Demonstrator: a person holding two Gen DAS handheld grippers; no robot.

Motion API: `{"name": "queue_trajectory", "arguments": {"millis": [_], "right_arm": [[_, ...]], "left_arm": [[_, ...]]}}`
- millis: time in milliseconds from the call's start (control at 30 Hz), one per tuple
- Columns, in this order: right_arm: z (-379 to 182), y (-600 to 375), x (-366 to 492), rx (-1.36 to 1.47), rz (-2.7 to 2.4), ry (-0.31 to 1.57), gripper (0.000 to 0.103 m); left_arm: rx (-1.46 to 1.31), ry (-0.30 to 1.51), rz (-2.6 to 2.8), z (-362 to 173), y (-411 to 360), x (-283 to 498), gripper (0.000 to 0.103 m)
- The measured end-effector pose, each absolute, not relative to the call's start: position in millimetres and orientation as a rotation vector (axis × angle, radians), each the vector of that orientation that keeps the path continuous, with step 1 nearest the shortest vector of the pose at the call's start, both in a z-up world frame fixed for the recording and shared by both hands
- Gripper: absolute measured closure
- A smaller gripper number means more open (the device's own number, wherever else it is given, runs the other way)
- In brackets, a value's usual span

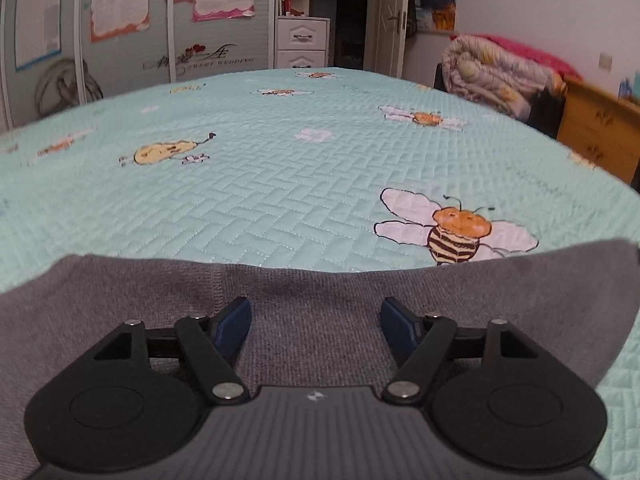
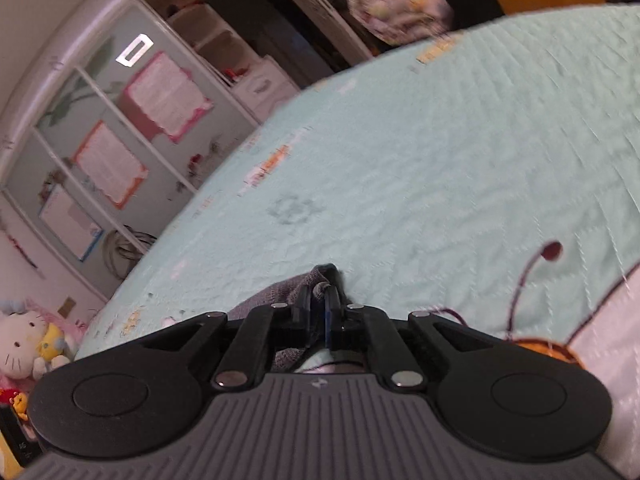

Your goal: Fold clothes

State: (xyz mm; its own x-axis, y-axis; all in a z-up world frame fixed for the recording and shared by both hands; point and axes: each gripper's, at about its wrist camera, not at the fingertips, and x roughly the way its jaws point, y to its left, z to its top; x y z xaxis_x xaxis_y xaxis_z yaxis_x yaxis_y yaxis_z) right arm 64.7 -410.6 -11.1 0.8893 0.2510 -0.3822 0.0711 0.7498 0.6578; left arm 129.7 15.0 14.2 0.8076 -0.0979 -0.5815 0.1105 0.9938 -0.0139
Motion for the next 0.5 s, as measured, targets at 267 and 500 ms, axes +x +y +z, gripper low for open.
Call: {"name": "queue_trajectory", "arguments": {"millis": [267,500], "right_arm": [[-7,-446,49,0.828,0.117,0.408,0.101],[-12,-441,51,0.829,0.095,0.441,0.054]], "left_arm": [[-0.022,0.517,-0.056,43,25,86,0.026],[-0.052,0.633,-0.107,16,28,99,0.022]]}}
